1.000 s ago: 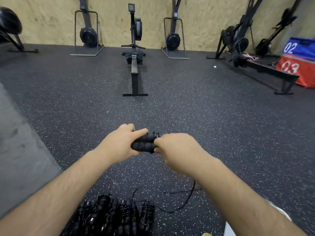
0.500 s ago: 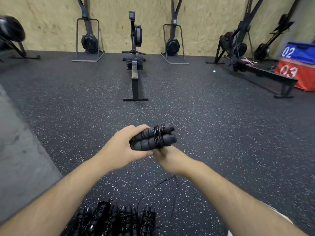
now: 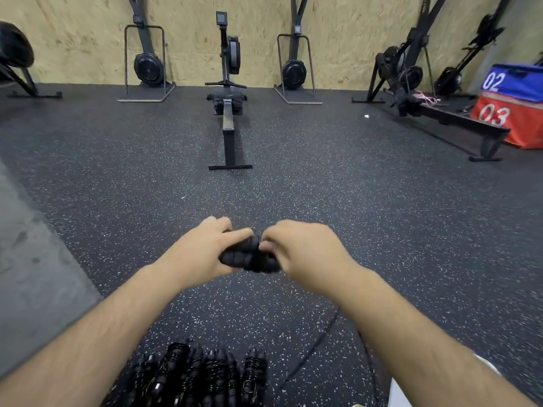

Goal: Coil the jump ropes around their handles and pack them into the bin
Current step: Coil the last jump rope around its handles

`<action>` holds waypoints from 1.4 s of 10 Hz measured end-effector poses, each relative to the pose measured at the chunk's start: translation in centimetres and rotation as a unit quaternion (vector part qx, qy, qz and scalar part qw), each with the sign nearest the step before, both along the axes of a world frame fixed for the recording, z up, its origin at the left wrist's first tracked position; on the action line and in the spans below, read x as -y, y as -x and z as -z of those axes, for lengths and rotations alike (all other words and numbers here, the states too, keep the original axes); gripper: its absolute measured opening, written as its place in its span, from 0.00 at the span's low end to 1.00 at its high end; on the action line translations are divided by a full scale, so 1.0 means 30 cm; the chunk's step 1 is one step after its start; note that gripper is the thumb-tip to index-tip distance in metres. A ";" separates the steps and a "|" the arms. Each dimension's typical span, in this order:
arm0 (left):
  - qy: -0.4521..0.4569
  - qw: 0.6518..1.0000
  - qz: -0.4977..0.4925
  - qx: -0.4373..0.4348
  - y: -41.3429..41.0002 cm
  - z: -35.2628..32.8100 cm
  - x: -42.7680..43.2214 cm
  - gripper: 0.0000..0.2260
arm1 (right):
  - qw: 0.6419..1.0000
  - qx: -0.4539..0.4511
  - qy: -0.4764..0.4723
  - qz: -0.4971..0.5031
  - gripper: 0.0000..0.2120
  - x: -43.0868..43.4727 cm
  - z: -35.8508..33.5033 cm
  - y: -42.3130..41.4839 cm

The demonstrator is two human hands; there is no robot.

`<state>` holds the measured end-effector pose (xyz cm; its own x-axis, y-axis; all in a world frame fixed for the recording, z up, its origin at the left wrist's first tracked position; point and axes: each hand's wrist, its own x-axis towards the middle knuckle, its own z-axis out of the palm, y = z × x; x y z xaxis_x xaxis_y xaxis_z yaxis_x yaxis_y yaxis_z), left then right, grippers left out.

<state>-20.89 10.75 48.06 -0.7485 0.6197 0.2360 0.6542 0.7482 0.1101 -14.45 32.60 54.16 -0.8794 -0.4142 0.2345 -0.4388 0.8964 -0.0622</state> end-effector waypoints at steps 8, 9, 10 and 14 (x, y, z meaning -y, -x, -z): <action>-0.040 0.994 -0.082 -0.060 0.066 0.040 0.042 0.27 | 0.961 0.265 0.083 0.013 0.12 0.098 0.154 -0.023; -0.036 0.999 -0.023 -0.029 0.055 0.041 0.029 0.24 | 0.992 0.111 0.034 0.045 0.11 0.064 0.101 0.002; -0.037 0.996 0.062 0.046 0.001 0.022 -0.007 0.20 | 0.998 0.033 0.039 0.023 0.10 0.013 0.061 0.058; -0.231 0.960 -0.015 0.160 -0.112 -0.062 -0.045 0.28 | 0.953 0.284 0.088 0.048 0.15 0.054 0.211 0.060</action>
<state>-17.54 12.11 49.91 -0.8440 0.4822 0.2349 0.5108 0.5888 0.6264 -16.25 30.99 47.83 -0.9174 -0.3230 -0.2325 -0.2051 0.8844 -0.4193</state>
